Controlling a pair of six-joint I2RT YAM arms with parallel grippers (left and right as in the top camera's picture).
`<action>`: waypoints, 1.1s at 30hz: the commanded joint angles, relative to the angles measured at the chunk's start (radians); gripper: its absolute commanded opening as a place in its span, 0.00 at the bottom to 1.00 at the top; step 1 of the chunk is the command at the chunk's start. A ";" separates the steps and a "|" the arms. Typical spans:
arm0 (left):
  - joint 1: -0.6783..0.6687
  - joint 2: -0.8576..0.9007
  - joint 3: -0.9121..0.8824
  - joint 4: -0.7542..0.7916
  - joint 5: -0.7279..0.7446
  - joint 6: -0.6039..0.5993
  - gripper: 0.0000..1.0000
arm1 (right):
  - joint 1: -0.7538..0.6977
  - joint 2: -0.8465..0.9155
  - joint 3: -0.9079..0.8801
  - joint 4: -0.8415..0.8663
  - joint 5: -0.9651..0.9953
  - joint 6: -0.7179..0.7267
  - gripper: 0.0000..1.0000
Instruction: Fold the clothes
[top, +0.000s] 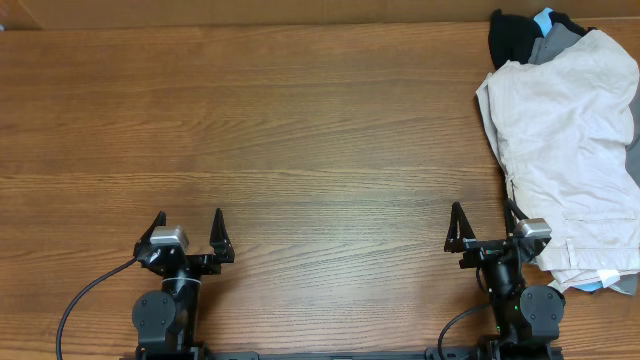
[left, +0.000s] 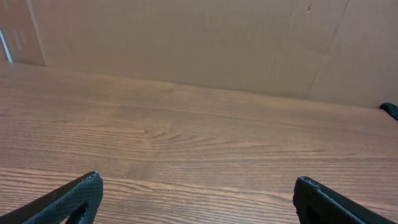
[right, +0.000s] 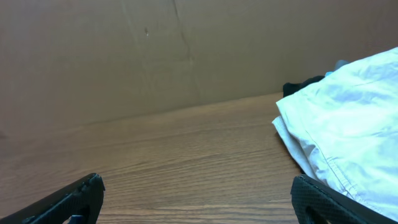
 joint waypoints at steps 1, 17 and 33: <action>0.000 -0.010 -0.003 -0.001 -0.014 -0.006 1.00 | 0.002 -0.010 -0.011 0.010 -0.004 0.004 1.00; 0.000 -0.010 -0.003 0.011 -0.031 -0.010 1.00 | 0.002 -0.010 -0.011 0.060 -0.005 0.004 1.00; 0.000 -0.010 0.006 0.011 0.027 -0.010 1.00 | 0.002 -0.010 0.018 0.183 -0.005 0.003 1.00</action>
